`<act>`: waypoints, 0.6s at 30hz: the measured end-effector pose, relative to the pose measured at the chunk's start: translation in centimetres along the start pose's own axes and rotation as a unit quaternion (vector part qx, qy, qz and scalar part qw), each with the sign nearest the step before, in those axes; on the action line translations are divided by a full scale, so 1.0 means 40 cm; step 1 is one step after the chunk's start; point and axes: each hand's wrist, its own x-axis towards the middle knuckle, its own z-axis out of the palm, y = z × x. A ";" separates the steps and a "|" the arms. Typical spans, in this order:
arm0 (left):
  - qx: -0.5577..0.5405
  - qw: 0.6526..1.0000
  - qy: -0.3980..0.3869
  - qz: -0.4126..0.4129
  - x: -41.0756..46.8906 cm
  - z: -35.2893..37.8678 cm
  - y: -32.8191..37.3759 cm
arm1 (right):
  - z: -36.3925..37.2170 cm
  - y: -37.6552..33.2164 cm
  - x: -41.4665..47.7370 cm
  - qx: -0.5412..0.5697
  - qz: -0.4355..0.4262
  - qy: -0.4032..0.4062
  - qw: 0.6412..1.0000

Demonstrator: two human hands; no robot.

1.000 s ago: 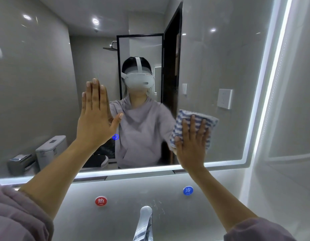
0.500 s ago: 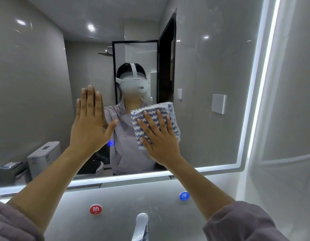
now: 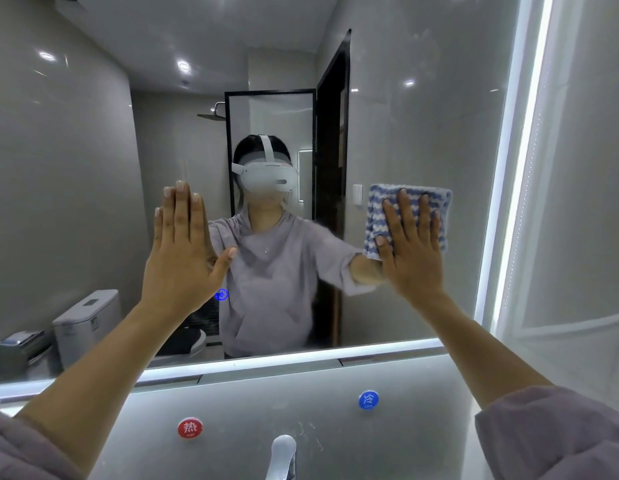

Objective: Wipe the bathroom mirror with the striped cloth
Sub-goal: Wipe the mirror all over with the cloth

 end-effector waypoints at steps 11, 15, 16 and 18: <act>-0.007 1.000 -0.019 -0.009 -0.002 -0.010 0.007 | 0.003 -0.190 0.016 0.025 0.068 -0.017 0.997; 0.001 0.999 -0.033 -0.012 -0.003 -0.015 0.006 | 0.001 -0.330 0.031 0.059 0.023 -0.006 0.998; 0.001 0.999 -0.036 -0.013 -0.003 -0.015 0.005 | 0.000 -0.362 0.034 0.069 0.015 0.000 0.997; -0.001 0.999 -0.040 -0.014 -0.003 -0.016 0.005 | 0.001 -0.416 0.039 0.081 0.006 0.010 0.997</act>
